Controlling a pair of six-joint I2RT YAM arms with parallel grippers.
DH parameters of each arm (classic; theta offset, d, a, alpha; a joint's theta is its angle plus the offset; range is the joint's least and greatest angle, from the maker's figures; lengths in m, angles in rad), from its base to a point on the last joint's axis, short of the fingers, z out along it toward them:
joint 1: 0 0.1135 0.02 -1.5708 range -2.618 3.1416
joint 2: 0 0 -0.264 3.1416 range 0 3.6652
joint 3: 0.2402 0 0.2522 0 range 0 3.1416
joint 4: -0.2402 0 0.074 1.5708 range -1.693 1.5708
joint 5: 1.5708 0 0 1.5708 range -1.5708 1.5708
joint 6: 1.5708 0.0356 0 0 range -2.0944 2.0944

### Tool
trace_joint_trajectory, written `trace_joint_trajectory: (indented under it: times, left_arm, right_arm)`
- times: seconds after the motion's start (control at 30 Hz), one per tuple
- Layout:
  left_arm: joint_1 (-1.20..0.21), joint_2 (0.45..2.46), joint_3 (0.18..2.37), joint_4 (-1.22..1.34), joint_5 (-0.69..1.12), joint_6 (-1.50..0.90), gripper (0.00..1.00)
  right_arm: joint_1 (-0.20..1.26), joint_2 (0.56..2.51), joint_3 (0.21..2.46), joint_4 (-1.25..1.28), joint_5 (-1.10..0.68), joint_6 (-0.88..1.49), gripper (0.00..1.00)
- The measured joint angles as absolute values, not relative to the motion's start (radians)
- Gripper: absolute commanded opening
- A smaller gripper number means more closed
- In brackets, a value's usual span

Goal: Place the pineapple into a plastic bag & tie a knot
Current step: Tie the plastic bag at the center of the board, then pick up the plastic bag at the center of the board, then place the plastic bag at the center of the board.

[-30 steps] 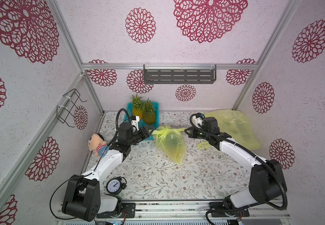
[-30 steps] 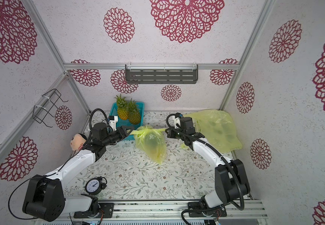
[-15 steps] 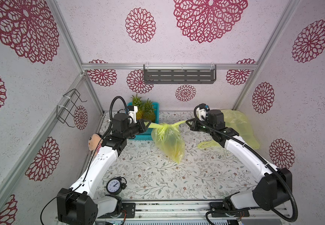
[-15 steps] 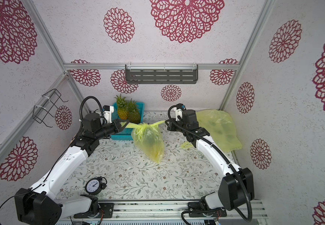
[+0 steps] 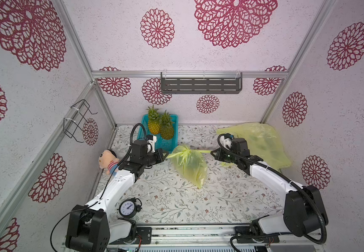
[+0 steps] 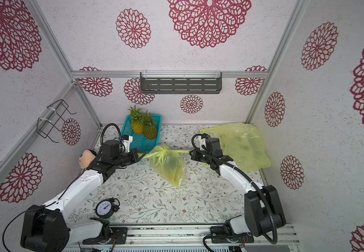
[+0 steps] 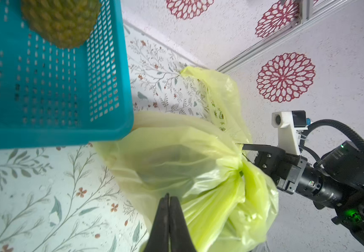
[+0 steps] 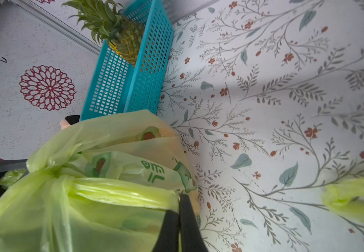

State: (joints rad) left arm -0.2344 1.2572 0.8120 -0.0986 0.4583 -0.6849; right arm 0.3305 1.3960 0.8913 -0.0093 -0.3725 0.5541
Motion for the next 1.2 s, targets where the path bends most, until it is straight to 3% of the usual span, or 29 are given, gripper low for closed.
trace_joint_trajectory:
  times: [0.2, 0.4, 0.7, 1.2]
  left_arm:
    - [-0.214, 1.231, 0.783, -0.033, 0.49, -0.714, 0.0]
    - [-0.211, 1.304, 0.995, -0.079, 0.526, -0.713, 0.0]
    - [-0.217, 1.605, 1.449, -0.111, 0.551, -0.709, 0.0]
    - [-0.216, 2.282, 2.213, -0.126, 0.504, -0.732, 0.0]
  right_arm:
    - [0.316, 1.376, 0.899, 0.019, -0.408, 0.558, 0.0]
    - [0.298, 1.376, 1.045, -0.074, -0.393, 0.532, 0.0]
    - [0.253, 1.43, 1.303, -0.089, -0.311, 0.514, 0.0]
    - [0.238, 1.869, 1.584, 0.078, -0.239, 0.533, 0.0]
